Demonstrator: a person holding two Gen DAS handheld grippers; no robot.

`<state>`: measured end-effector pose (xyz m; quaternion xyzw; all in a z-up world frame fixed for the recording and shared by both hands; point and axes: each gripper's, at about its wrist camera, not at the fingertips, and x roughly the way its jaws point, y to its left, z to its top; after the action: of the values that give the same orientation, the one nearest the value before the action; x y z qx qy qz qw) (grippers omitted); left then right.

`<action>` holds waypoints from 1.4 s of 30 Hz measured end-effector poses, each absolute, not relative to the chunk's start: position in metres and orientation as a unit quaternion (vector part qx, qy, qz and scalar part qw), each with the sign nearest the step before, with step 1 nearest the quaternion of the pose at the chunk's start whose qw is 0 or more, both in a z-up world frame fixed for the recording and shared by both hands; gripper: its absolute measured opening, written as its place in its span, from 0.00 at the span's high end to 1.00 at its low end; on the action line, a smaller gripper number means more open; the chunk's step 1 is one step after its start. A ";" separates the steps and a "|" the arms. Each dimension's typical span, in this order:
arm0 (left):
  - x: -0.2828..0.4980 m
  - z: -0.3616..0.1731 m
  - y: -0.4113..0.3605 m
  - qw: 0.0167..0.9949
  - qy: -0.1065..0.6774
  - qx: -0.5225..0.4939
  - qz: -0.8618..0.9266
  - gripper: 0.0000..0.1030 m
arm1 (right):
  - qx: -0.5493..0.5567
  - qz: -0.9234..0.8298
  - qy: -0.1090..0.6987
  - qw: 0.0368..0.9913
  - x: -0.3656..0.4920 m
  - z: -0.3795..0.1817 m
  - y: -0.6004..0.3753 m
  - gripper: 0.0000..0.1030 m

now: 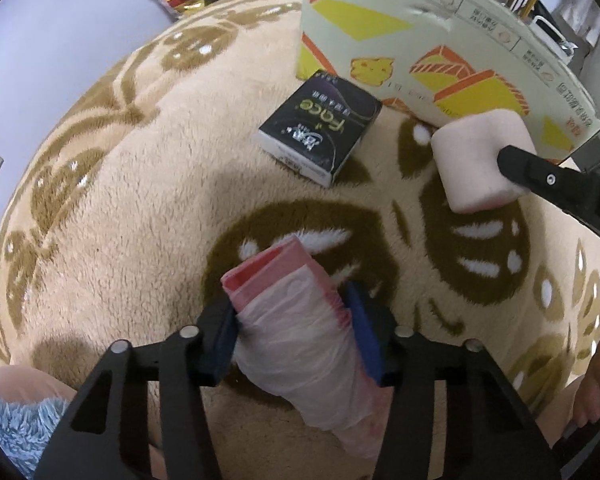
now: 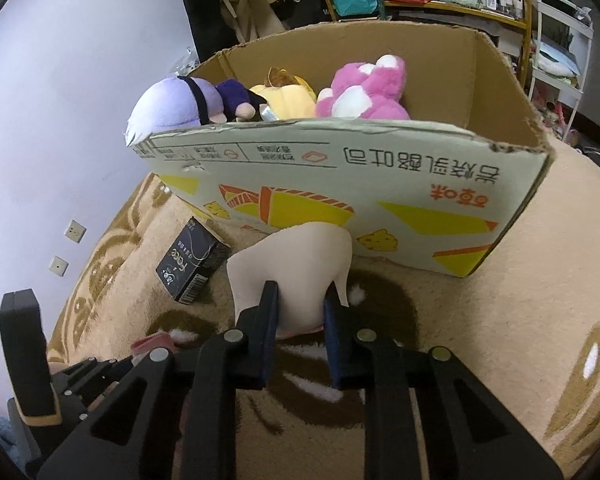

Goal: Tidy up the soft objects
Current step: 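Lift and carry the pink roll into the box while the right tool drops the swirl plush in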

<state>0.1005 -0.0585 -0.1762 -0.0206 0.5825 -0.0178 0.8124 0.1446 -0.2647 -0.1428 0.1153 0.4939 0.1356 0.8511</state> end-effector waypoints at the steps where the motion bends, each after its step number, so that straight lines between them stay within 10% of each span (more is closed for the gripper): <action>1: 0.100 -0.174 -0.059 0.816 0.577 -0.018 -0.022 0.57 | 0.114 0.135 0.494 0.852 0.144 -0.142 -0.265 0.78; 17: 0.101 -0.110 -0.051 0.872 0.483 -0.036 -0.061 0.83 | 0.099 0.100 0.445 0.884 0.121 -0.104 -0.285 0.78; 42: 0.109 0.006 -0.051 0.935 0.351 -0.018 -0.054 0.83 | 0.078 0.058 0.349 0.932 0.081 -0.012 -0.302 0.79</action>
<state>0.1087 -0.0506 0.0063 -0.0184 0.3508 -0.0544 0.9347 0.0815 -0.3023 -0.0120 0.0778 0.3493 0.0577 0.9320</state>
